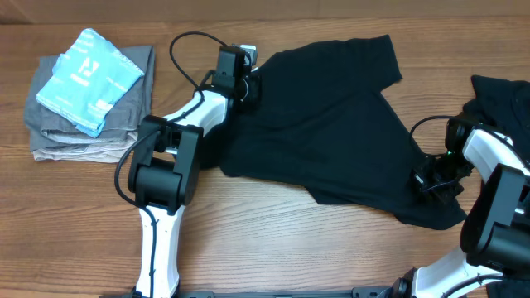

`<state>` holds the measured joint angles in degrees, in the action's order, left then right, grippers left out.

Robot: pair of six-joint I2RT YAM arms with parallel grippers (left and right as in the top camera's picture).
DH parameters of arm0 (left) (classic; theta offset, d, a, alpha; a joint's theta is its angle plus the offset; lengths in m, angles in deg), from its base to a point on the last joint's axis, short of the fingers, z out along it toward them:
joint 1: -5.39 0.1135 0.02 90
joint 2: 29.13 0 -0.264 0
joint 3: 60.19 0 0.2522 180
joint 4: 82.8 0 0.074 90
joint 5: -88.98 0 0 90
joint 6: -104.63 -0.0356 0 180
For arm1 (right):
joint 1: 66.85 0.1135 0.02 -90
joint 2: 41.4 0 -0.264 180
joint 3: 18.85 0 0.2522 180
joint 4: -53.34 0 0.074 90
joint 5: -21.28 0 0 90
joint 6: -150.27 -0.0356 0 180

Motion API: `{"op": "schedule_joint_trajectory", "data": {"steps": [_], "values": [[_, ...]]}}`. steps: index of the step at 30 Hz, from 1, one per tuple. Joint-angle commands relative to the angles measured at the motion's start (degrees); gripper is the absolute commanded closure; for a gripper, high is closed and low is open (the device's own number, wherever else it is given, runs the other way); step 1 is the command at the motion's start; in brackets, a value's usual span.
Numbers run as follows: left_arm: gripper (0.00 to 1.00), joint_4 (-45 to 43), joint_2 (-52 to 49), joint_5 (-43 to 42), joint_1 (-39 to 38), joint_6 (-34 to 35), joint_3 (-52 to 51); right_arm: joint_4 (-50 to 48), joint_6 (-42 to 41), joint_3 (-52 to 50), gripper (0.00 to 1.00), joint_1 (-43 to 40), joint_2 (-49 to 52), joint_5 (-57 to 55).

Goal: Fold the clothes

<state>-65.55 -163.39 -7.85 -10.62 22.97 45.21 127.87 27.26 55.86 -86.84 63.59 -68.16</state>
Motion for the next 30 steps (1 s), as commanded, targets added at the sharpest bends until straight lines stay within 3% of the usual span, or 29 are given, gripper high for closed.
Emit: {"op": "schedule_joint_trajectory", "data": {"steps": [1, 15, 26, 30], "values": [[0.96, 4.11, -1.92, 4.52, 4.0, 0.04, -1.05, -1.6, -1.77, -0.96, 0.96, 0.04, -1.33, -0.96], [0.96, 13.27, -1.92, 4.44, 11.63, 3.52, -1.05, -14.91, -0.79, -0.94, 0.96, 0.04, -0.24, 0.0], [0.96, 17.77, -1.84, 4.22, 11.96, 8.94, -1.03, -38.1, 3.26, 1.99, 0.96, 0.04, 13.07, 5.2], [0.96, 18.82, -1.6, 3.1, 11.8, 10.14, -1.03, -41.44, 3.26, 5.81, 0.96, 0.04, 18.93, 5.55]]}}
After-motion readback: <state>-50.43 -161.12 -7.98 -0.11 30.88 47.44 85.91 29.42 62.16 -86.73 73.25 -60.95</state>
